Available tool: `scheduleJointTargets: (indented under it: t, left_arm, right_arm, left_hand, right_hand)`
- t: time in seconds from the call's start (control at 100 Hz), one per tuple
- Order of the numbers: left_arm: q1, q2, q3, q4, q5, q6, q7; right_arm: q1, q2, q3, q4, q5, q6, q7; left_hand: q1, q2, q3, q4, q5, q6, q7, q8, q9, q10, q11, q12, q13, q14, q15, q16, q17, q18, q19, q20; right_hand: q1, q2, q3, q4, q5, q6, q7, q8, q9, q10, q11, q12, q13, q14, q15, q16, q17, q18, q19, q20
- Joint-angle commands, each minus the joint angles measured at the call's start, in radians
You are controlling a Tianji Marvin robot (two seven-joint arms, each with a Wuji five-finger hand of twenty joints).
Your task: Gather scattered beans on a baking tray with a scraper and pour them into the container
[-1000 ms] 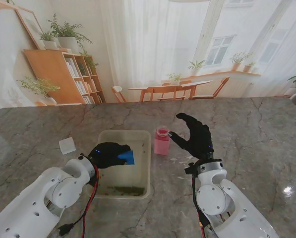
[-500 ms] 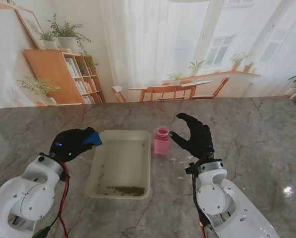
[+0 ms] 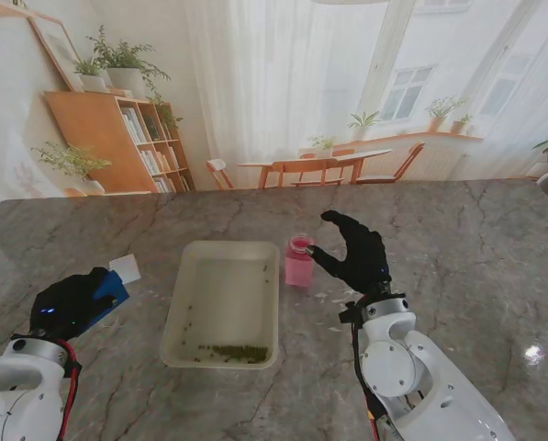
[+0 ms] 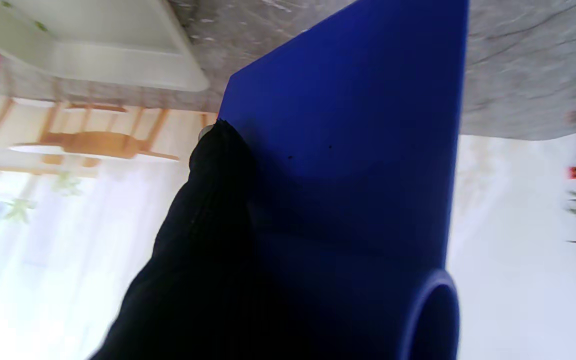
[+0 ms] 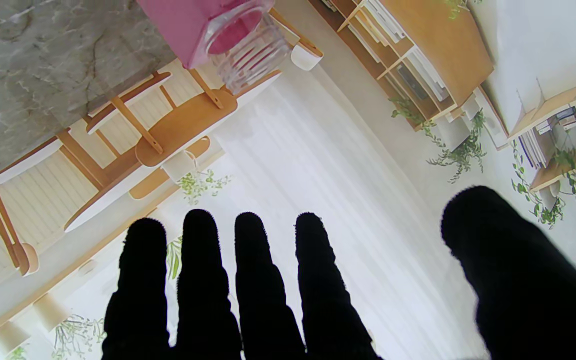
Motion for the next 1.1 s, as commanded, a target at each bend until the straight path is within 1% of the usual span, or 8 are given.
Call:
scheduleJointTargets:
  t: [0.0,0.08,0.2,0.44,0.64,0.88,1.02,1.09]
  left_arm:
    - [0.018,-0.012,-0.006,0.032,-0.012,0.015,0.027]
    - [0.023,-0.019,-0.011,0.065,-0.035,0.055,0.058]
    - [0.009,-0.03,-0.006,0.127,-0.104,0.112,0.1]
    - [-0.04,-0.058,0.02,0.242,-0.259,0.192,0.184]
    - [-0.09,-0.086,0.041,0.332,-0.384,0.209,0.267]
    - [-0.151,-0.101,0.056,0.404,-0.47,0.21,0.291]
    - [-0.196,-0.098,0.074,0.45,-0.486,0.218,0.272]
    - [-0.219,-0.096,0.084,0.471,-0.494,0.22,0.258]
  right_arm:
    - [0.002,0.0,-0.004,0.002,-0.001,-0.007,0.015]
    - [0.005,0.0,-0.007,0.004,0.0,-0.009,0.015]
    - [0.008,0.0,-0.012,0.007,0.0,-0.01,0.016]
    - [0.019,0.001,-0.024,0.017,0.001,-0.014,0.023]
    - [0.02,0.001,-0.025,0.018,0.0,-0.011,0.027]
    - [0.022,0.003,-0.027,0.019,0.001,-0.013,0.035]
    - [0.024,0.003,-0.029,0.02,0.001,-0.015,0.038]
    - [0.024,0.004,-0.029,0.021,0.001,-0.014,0.039]
  left_hand:
    - [0.112,0.09,0.106,0.05,0.069,0.032,-0.045,-0.037,0.039,0.064,0.048,-0.045,0.136,-0.144,0.066,0.013,0.169,-0.234,0.133,-0.012]
    - [0.112,0.085,0.105,0.051,0.099,0.059,-0.063,-0.066,0.074,0.075,0.066,-0.137,0.202,-0.158,0.048,-0.011,0.202,-0.264,0.174,-0.029]
    - [0.112,0.084,0.098,0.055,0.109,0.074,-0.072,-0.08,0.097,0.085,0.085,-0.247,0.247,-0.159,0.024,-0.019,0.214,-0.272,0.228,-0.062]
    - [0.112,0.079,0.077,0.06,0.088,0.106,-0.135,-0.127,0.097,0.097,0.102,-0.277,0.275,-0.157,0.019,-0.005,0.221,-0.274,0.279,-0.094]
    - [0.112,0.082,0.064,0.067,0.07,0.11,-0.172,-0.131,0.058,0.101,0.099,-0.253,0.237,-0.137,0.025,0.018,0.211,-0.244,0.257,-0.121]
    - [0.112,0.087,0.048,0.069,0.061,0.116,-0.187,-0.127,0.043,0.105,0.082,-0.234,0.224,-0.135,0.028,0.025,0.208,-0.244,0.248,-0.123]
    - [0.112,0.095,0.026,0.069,0.057,0.115,-0.193,-0.124,0.036,0.105,0.071,-0.235,0.212,-0.131,0.027,0.026,0.203,-0.239,0.239,-0.124]
    - [0.112,0.098,0.007,0.078,0.051,0.099,-0.204,-0.122,0.021,0.107,0.057,-0.235,0.181,-0.102,0.009,0.016,0.193,-0.2,0.195,-0.135]
  right_hand:
    - [0.001,0.024,-0.018,0.035,0.01,-0.027,0.008,-0.019,0.008,-0.018,-0.015,-0.003,0.014,-0.013,-0.01,0.019,-0.004,0.005,-0.012,0.017]
    - [0.001,0.024,-0.018,0.035,0.01,-0.026,0.008,-0.019,0.008,-0.018,-0.015,-0.003,0.014,-0.013,-0.01,0.019,-0.004,0.005,-0.012,0.017]
    - [0.002,0.025,-0.018,0.035,0.01,-0.027,0.008,-0.019,0.008,-0.018,-0.015,-0.002,0.014,-0.014,-0.01,0.019,-0.004,0.005,-0.012,0.017]
    - [0.001,0.024,-0.018,0.035,0.01,-0.027,0.008,-0.019,0.007,-0.018,-0.015,-0.003,0.014,-0.013,-0.01,0.019,-0.004,0.005,-0.012,0.017]
    - [0.002,0.023,-0.016,0.035,0.012,-0.026,0.009,-0.019,0.007,-0.017,-0.015,-0.003,0.014,-0.012,-0.01,0.019,-0.004,0.005,-0.012,0.017]
    - [0.002,0.024,-0.016,0.035,0.013,-0.028,0.009,-0.019,0.008,-0.017,-0.015,-0.003,0.014,-0.012,-0.01,0.018,-0.004,0.005,-0.012,0.017]
    - [0.002,0.024,-0.017,0.035,0.014,-0.027,0.01,-0.019,0.008,-0.018,-0.015,-0.003,0.014,-0.012,-0.01,0.018,-0.004,0.005,-0.012,0.017]
    - [0.003,0.024,-0.017,0.035,0.014,-0.028,0.01,-0.019,0.008,-0.017,-0.015,-0.003,0.014,-0.012,-0.01,0.018,-0.004,0.005,-0.012,0.017]
